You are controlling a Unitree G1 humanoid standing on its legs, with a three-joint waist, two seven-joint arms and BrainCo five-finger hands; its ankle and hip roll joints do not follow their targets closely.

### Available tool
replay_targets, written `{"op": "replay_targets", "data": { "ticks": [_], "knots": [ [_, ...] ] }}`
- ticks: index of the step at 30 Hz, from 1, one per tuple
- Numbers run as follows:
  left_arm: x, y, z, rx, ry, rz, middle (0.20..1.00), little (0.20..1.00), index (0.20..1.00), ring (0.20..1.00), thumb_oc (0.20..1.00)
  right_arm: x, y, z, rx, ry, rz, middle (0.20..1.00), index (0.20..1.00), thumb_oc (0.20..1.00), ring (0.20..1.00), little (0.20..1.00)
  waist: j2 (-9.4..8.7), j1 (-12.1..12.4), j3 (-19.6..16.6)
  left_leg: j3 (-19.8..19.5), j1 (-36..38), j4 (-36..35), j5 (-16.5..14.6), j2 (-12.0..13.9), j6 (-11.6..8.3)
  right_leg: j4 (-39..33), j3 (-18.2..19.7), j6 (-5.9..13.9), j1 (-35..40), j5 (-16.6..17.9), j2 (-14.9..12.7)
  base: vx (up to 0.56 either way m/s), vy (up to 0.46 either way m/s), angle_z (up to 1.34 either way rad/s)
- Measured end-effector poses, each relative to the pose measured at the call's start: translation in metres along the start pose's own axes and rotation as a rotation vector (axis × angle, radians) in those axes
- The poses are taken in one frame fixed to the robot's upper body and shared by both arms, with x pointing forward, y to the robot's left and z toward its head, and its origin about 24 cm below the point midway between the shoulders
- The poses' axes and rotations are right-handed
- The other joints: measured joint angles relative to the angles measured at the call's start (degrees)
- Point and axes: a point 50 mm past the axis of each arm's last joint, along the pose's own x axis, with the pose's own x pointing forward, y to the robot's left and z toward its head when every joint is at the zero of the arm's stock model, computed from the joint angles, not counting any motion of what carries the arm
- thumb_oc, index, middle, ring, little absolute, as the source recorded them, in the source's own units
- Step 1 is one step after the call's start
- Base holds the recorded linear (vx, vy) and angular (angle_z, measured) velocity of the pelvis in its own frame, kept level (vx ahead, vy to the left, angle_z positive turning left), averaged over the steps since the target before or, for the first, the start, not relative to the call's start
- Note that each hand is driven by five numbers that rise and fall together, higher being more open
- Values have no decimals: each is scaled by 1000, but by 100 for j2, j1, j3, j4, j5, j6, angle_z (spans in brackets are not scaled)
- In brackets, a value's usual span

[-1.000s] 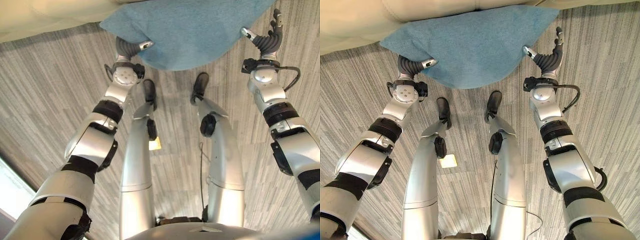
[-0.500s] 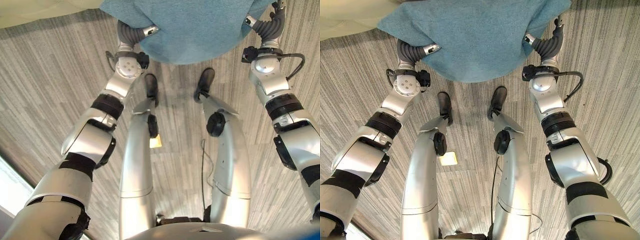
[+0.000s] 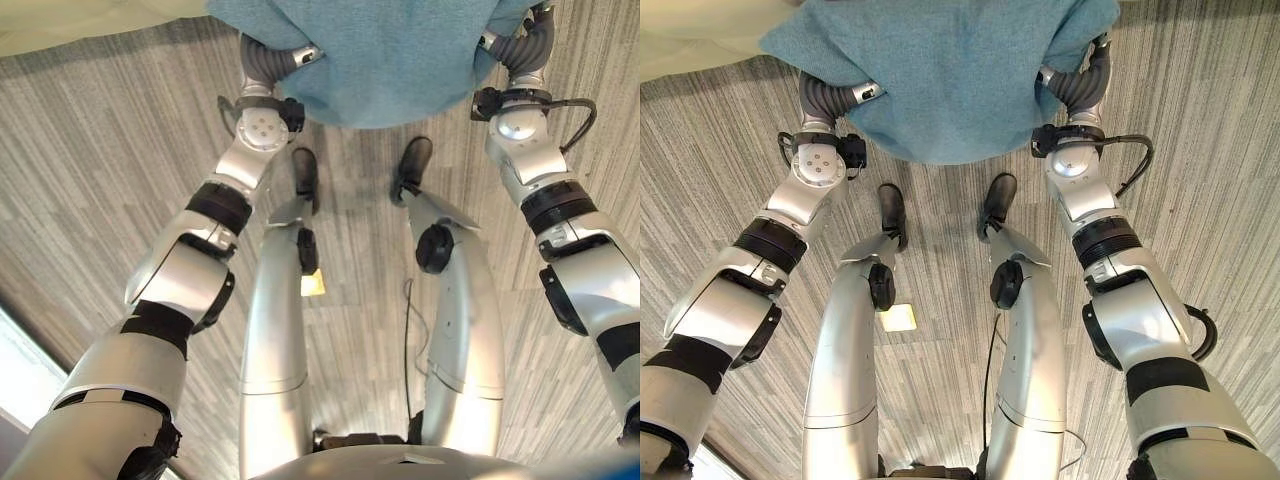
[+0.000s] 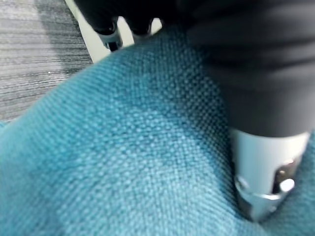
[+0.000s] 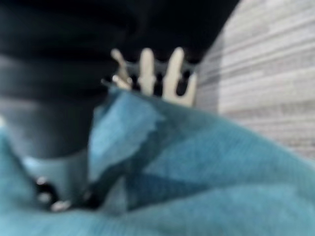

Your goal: Pick up all the scattered cushions and arrange them neatly on the sofa.

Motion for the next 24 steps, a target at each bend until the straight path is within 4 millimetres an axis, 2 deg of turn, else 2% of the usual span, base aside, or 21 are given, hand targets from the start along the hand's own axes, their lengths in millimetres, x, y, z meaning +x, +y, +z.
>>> {"op": "replay_targets", "data": {
  "ticks": [6,10,15,16,17,19,20,24],
  "knots": [
    [1,4,0,0,1,15,200,200,200,200,200,0,3,2,49,12,-4,200,200,200,200,200,40,-2,-9,-3,13,-5,10,0,-14,12,0,-7,1,3,6,0,0,0],
    [-1,-3,0,-22,7,4,200,200,200,200,200,0,4,3,55,12,-1,200,200,200,200,200,44,5,-11,-3,32,-30,28,-1,-23,16,3,-22,5,9,9,0,0,0],
    [-1,-7,8,-69,-9,3,200,200,200,200,200,4,0,12,95,-13,-9,200,200,200,200,200,54,-8,-4,41,186,-526,246,-35,6,-378,-6,-21,101,158,21,-49,10,4],
    [-2,-6,6,-73,7,7,200,200,200,200,200,3,0,9,94,2,-9,200,200,200,200,200,116,-33,142,66,659,-962,460,-59,-35,-773,-41,-61,555,346,41,-65,16,3],
    [-4,-6,-1,-71,31,8,200,200,200,200,200,-1,2,3,88,22,-1,200,200,200,200,200,128,-41,169,78,884,-1127,500,-65,-44,-908,-42,-49,760,369,51,-58,7,0],
    [-19,-8,-19,-99,81,-2,200,200,200,200,200,-16,5,-19,76,76,21,200,200,200,200,200,152,-51,2,86,1306,-1474,538,-71,-46,-1184,-45,15,1174,399,92,-55,12,-2],
    [-31,-12,-29,-121,102,-19,200,200,200,200,200,-27,4,-32,77,101,32,200,200,200,200,200,195,-47,-252,74,1367,-1618,564,-91,-51,-1279,-58,55,1223,403,92,-33,17,2],
    [-46,-16,-39,-141,117,-58,200,200,200,200,200,-40,-6,-48,81,136,26,200,200,200,200,200,207,-108,-305,19,1917,-1818,583,-105,-59,-1497,-155,97,1821,384,97,-17,3,2]
  ]
}}
